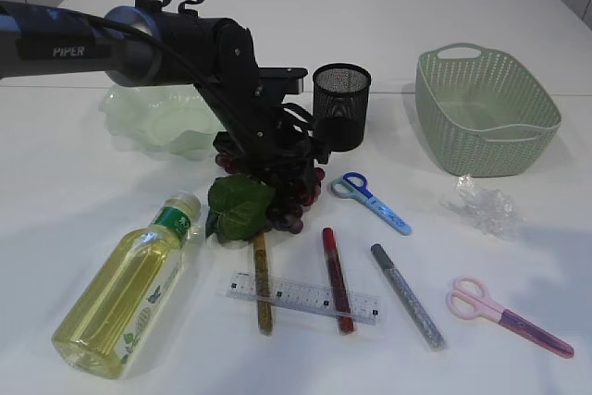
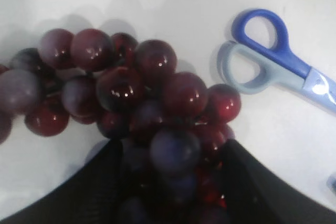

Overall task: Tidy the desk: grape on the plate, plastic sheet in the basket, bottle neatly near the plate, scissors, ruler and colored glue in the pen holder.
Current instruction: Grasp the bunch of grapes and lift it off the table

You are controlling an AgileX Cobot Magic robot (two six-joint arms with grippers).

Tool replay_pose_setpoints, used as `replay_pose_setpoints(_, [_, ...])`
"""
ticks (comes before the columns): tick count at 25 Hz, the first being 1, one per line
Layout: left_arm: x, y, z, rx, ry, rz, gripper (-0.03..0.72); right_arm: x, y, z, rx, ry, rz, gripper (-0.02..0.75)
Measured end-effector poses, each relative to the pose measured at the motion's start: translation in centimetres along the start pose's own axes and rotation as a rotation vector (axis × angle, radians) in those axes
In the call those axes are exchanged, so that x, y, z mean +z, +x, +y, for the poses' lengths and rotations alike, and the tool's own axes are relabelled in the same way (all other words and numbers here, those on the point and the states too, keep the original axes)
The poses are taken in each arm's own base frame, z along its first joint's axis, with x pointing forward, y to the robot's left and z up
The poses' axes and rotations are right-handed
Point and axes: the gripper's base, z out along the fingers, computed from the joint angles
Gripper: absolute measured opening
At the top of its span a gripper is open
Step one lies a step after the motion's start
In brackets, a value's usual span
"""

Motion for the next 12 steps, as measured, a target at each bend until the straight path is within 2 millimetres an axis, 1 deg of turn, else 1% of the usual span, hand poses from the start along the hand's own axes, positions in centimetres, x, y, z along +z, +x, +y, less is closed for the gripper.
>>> replay_pose_setpoints(6, [0.01,-0.08,-0.02,0.004,-0.002,-0.010,0.261,0.00,0.00,0.00,0.000,0.000,0.000,0.563])
replay_pose_setpoints(12, [-0.06,-0.19,0.05,0.016,-0.012,-0.015,0.161,0.00,-0.08,0.00,0.000,0.000,-0.009,0.563])
